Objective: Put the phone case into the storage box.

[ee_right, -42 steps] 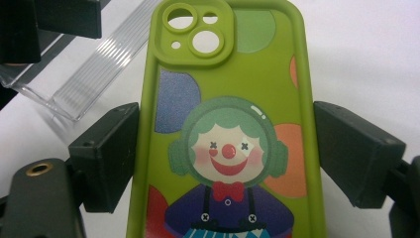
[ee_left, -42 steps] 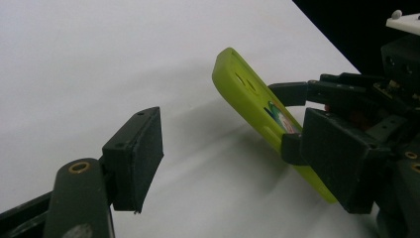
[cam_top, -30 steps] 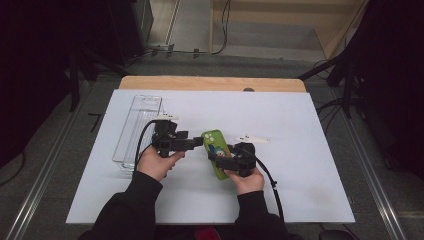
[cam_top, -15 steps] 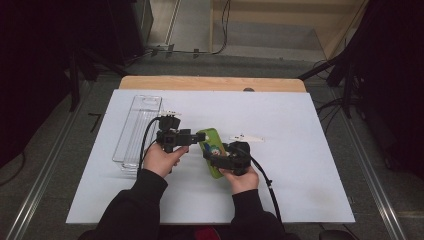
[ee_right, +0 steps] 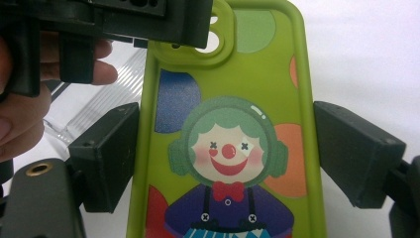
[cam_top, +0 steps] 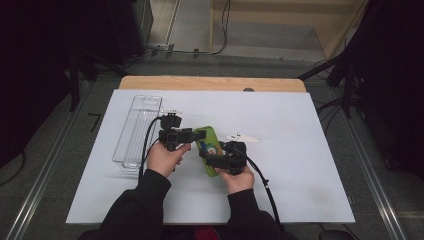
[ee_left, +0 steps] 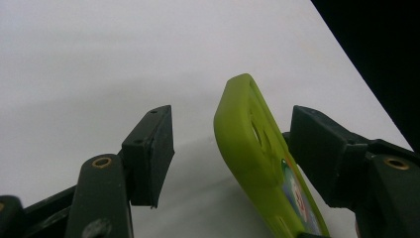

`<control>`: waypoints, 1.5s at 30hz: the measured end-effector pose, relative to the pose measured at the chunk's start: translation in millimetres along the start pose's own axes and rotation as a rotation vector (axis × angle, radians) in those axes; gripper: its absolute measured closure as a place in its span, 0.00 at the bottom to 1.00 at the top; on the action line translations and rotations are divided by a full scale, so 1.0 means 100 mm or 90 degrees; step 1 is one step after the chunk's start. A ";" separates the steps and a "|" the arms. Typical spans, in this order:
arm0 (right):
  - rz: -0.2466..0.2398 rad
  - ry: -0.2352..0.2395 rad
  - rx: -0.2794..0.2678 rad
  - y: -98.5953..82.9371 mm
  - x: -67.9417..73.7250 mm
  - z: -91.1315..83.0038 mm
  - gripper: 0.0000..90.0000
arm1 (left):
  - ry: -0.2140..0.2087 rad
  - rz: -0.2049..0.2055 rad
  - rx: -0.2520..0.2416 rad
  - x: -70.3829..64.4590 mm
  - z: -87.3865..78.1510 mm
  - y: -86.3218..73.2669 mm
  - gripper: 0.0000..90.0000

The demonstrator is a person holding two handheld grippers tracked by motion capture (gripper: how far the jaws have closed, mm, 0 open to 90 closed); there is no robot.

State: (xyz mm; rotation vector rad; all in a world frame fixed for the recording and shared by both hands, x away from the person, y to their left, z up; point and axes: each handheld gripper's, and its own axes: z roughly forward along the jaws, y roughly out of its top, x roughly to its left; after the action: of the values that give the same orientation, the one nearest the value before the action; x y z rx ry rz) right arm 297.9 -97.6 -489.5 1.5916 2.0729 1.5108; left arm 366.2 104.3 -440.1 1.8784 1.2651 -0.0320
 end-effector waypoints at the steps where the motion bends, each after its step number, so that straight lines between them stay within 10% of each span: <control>1: -0.001 -0.001 -0.002 0.00 0.00 0.00 0.16 | 0.002 -0.001 -0.001 0.00 0.00 0.00 0.40; 32: -0.029 0.015 -0.032 -0.01 0.02 0.02 0.15 | -0.120 -0.067 -0.026 -0.02 0.02 0.00 0.92; 45: -0.060 0.062 -0.008 0.10 -0.01 -0.01 0.01 | -0.139 -0.049 -0.039 -0.07 -0.04 0.02 0.92</control>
State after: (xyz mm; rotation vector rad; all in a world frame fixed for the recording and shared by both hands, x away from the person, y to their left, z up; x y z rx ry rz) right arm 304.2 -99.4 -482.4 1.4218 2.1514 1.5951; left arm 362.9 101.3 -432.8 1.7215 1.1735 -0.2308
